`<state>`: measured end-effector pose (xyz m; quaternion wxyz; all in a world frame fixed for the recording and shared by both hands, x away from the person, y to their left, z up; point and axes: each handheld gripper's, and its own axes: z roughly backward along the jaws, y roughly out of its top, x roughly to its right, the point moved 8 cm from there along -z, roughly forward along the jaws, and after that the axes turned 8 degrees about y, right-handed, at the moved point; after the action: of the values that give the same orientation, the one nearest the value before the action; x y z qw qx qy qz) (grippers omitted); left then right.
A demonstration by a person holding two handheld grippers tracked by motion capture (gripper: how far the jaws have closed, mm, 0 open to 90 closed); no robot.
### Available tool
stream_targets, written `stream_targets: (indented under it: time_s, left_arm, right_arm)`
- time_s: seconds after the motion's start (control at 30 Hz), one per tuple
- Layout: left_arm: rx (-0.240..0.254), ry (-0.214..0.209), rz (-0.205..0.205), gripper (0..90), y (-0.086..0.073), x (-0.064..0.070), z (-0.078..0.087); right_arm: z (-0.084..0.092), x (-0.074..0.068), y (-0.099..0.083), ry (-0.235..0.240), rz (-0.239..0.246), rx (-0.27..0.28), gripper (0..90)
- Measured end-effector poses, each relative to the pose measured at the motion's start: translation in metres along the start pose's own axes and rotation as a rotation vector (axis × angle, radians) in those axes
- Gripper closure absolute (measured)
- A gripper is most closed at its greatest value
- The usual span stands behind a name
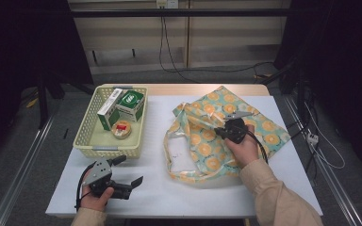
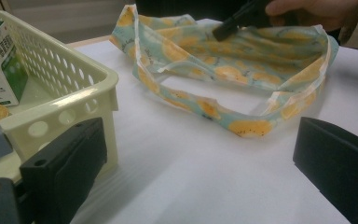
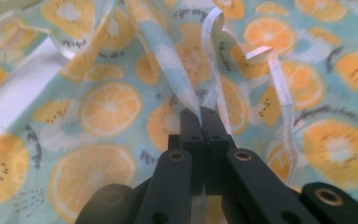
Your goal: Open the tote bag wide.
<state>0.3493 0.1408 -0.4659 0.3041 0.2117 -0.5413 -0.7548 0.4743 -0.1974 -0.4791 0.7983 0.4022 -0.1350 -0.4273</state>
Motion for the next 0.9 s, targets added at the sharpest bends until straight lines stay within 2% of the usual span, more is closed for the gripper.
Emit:
stream_targets:
  time_s: [0.33,0.47,0.7,0.9]
  left_arm:
    - [0.007,0.002,-0.004,2.6,0.002,-0.001,0.001]
    - [0.008,0.002,0.014,2.6,0.001,-0.001,0.001]
    - [0.008,0.003,0.014,2.6,0.002,0.0,0.001]
    - [0.01,0.002,0.018,2.6,0.003,0.0,0.0]
  right_arm:
    - [0.031,0.002,0.045,-0.04,0.056,0.048,90.0]
    - [0.041,0.005,0.058,-0.056,0.073,0.055,90.0]
    - [0.052,0.011,0.073,-0.067,0.066,0.073,90.0]
    - [0.055,0.013,0.081,-0.054,0.046,0.083,90.0]
